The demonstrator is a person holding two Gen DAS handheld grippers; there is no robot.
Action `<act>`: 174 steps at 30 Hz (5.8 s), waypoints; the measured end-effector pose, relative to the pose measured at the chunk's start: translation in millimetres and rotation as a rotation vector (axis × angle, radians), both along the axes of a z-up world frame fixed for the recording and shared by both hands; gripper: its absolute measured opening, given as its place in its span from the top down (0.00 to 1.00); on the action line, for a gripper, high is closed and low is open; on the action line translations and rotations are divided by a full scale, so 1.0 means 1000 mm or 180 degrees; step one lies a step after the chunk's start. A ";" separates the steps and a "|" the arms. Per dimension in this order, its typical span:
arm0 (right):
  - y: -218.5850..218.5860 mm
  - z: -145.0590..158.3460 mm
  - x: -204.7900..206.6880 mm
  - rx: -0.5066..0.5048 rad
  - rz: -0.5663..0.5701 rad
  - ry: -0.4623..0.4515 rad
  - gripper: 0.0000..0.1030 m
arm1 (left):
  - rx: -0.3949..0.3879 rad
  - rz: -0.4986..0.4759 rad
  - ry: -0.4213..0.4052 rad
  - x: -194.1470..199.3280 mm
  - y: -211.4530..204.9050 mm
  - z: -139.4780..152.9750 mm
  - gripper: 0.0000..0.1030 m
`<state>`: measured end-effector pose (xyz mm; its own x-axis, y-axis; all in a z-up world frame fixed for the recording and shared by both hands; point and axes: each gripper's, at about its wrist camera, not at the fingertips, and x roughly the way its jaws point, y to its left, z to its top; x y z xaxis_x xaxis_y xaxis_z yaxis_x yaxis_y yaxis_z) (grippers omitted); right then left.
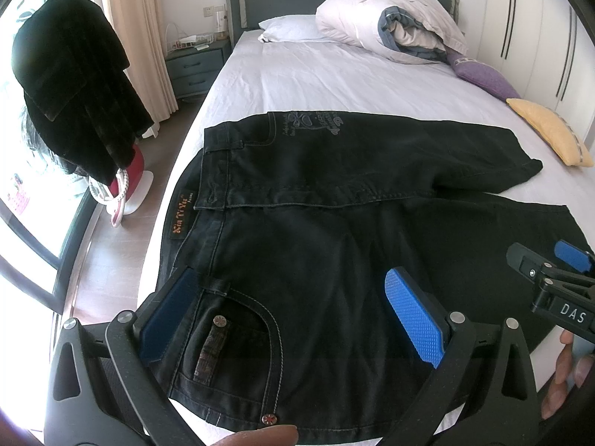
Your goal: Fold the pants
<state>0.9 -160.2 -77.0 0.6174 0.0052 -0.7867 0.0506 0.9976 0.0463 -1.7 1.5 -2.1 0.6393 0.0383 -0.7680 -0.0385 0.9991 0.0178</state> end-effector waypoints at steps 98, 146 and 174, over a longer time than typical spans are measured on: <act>0.090 0.010 0.304 -0.0584 0.3041 0.0751 0.98 | 0.0529 -0.2561 0.0400 0.239 0.051 -0.015 0.91; 0.062 -0.017 -0.008 -0.0088 0.2206 0.0959 0.97 | 0.1166 -0.3439 0.0495 -0.030 0.022 -0.051 0.92; 0.064 -0.021 -0.018 -0.0271 0.2128 0.0887 0.95 | 0.1142 -0.3290 0.0301 -0.035 0.027 -0.071 0.91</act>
